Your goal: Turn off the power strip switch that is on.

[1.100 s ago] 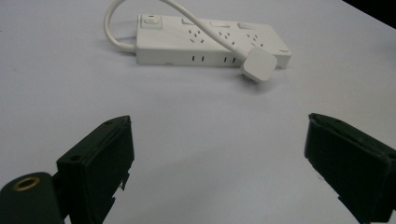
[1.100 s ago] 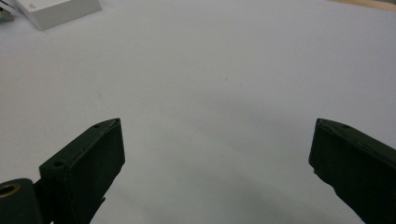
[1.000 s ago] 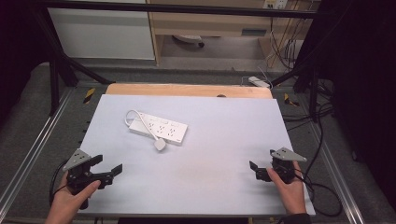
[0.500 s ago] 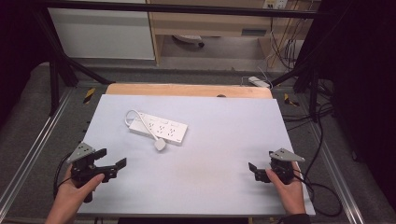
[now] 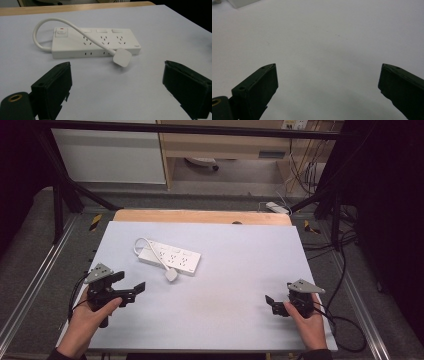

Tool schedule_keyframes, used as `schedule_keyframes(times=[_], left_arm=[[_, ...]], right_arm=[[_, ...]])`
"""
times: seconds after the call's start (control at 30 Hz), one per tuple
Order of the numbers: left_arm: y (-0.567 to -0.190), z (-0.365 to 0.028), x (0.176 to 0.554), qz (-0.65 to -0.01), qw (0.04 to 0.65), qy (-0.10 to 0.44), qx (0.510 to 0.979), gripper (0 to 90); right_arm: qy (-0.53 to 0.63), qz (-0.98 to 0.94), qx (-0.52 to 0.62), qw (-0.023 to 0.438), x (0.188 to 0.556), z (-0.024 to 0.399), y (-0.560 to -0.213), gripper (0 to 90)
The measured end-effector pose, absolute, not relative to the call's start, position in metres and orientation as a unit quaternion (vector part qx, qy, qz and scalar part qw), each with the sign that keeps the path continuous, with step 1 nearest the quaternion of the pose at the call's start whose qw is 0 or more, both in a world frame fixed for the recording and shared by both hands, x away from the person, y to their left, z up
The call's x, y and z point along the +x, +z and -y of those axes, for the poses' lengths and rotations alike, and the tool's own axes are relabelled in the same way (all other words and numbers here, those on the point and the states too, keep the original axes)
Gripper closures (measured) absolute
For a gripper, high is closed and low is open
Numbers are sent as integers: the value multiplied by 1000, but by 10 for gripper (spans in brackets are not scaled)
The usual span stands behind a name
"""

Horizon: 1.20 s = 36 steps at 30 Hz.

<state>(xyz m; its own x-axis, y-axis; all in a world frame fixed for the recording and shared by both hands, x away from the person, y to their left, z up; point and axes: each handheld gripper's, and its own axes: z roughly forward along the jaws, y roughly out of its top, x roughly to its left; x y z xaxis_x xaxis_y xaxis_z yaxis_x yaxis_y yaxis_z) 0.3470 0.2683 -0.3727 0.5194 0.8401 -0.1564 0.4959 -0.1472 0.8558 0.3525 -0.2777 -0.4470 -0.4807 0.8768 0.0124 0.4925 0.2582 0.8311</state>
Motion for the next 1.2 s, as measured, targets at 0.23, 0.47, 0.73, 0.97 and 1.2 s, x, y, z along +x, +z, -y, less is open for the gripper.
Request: schedule_keyframes(times=[0.23, 0.47, 0.73, 0.97, 1.2], left_arm=[[-367, -258, 356, -447, 470, 185, 738, 90], [-362, -251, 364, -440, 469, 188, 742, 91], [-357, -244, 373, -435, 468, 191, 745, 91], [-357, -239, 383, -431, 466, 193, 749, 91], [-356, -233, 397, -430, 454, 190, 757, 91]], right_arm=[[408, -758, 452, 234, 352, 278, -447, 31], [409, -757, 453, 233, 352, 277, -447, 30], [409, -757, 453, 233, 352, 277, -447, 30], [410, -757, 452, 234, 351, 277, -447, 30], [411, -757, 453, 232, 351, 277, -447, 30]])
